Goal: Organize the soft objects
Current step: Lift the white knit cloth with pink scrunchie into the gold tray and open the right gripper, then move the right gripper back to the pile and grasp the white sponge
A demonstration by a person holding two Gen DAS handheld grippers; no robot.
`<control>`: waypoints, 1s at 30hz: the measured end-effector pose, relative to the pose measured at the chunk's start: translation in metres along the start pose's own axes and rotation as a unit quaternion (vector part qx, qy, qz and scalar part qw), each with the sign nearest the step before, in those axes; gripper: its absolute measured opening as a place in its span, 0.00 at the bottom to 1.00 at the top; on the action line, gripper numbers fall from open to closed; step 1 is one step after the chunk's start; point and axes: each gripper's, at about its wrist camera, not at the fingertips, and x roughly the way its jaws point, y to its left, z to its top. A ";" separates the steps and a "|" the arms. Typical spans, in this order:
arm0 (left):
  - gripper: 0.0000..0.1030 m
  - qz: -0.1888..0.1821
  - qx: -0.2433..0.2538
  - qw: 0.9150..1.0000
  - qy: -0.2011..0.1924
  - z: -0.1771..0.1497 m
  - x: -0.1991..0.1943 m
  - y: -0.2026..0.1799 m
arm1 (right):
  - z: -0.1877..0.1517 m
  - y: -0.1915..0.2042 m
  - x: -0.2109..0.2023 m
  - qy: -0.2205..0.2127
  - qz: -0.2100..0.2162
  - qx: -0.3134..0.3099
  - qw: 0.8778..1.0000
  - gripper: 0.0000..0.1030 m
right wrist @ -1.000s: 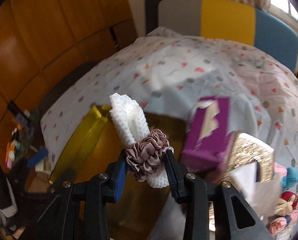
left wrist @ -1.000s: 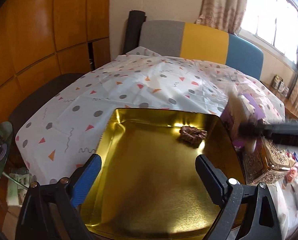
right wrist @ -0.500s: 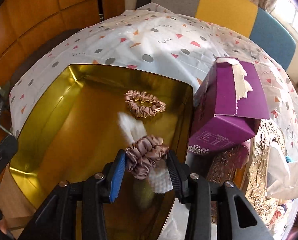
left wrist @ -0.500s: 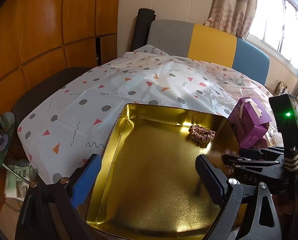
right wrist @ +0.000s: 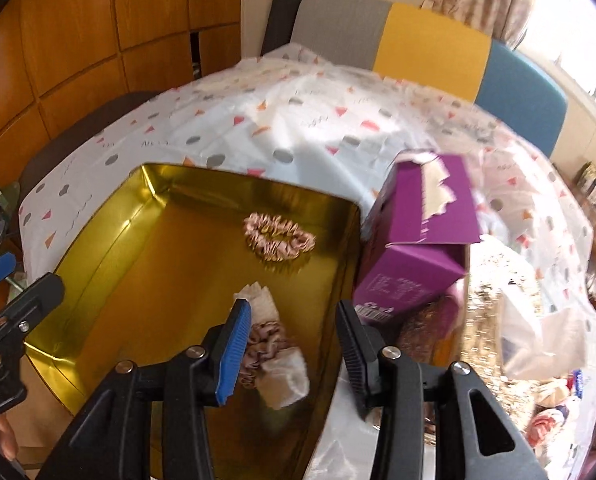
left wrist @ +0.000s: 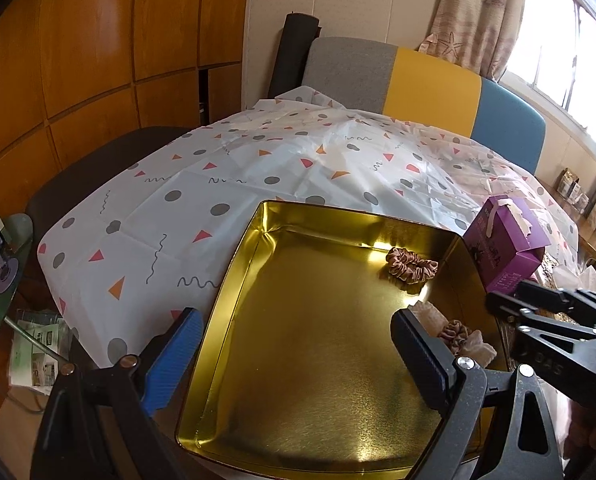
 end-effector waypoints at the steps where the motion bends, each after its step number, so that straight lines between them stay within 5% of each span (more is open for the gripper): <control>1: 0.93 -0.002 0.000 1.000 0.000 0.000 0.000 0.000 | -0.001 0.002 -0.005 -0.009 -0.013 -0.002 1.000 0.43; 14: 0.93 -0.030 0.025 0.999 -0.005 0.000 -0.012 -0.025 | -0.026 -0.011 -0.067 -0.094 -0.081 0.016 0.992 0.43; 30: 0.93 -0.075 0.080 0.994 -0.009 -0.005 -0.028 -0.073 | -0.058 -0.066 -0.097 -0.110 -0.120 0.078 0.984 0.43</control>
